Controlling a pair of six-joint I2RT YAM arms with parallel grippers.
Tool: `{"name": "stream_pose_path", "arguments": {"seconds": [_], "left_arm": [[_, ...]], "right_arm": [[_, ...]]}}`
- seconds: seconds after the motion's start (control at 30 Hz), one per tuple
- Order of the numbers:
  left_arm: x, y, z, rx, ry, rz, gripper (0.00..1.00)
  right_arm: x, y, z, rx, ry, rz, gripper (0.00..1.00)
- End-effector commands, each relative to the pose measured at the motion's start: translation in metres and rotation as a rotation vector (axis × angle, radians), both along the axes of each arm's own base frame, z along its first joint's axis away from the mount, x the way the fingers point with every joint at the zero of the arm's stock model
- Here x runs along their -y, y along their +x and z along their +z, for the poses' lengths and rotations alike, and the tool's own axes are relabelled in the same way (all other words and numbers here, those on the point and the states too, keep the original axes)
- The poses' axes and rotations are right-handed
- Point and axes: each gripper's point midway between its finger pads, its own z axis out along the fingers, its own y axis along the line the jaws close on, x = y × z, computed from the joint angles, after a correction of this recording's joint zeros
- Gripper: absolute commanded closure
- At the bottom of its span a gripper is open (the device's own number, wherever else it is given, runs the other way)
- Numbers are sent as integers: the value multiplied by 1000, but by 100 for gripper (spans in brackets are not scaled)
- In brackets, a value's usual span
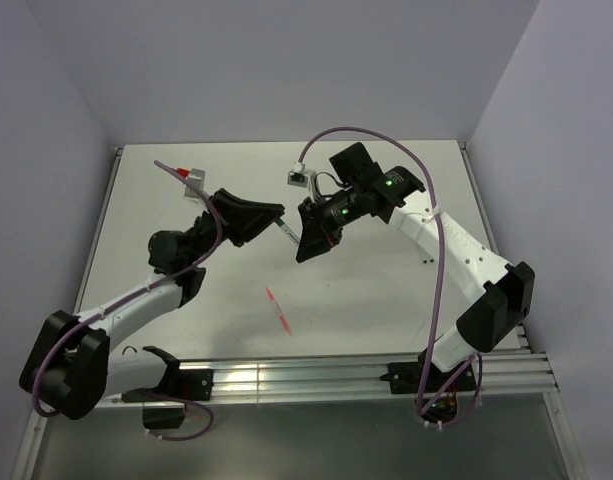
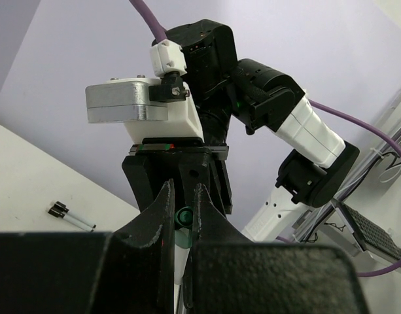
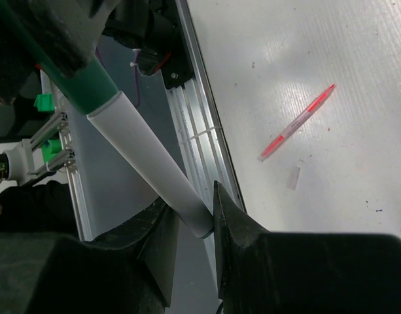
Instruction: Insert the pens into the pen caps
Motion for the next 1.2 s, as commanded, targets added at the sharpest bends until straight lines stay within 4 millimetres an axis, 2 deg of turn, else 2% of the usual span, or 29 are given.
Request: {"name": "stream_pose_path", "arguments": {"seconds": [0.0, 0.13, 0.23, 0.7, 0.83, 0.97, 1.17], "left_arm": [[28, -129, -98, -126, 364, -654, 100], [30, -147, -111, -119, 416, -727, 100], [31, -154, -119, -130, 446, -752, 100], [29, -166, -142, -121, 520, -812, 100], [28, -168, -142, -102, 513, -815, 100], [28, -169, -133, -84, 481, -811, 100], [33, -159, -119, -65, 466, -783, 100]], "right_arm": [[-36, 77, 137, 508, 413, -70, 100], [-37, 78, 132, 521, 398, -69, 100], [-36, 80, 131, 551, 388, -71, 100], [-35, 78, 153, 594, 414, -74, 100], [-35, 77, 157, 595, 422, -70, 100], [-36, 77, 162, 591, 433, -68, 100], [-35, 74, 159, 581, 430, -63, 100]]}}
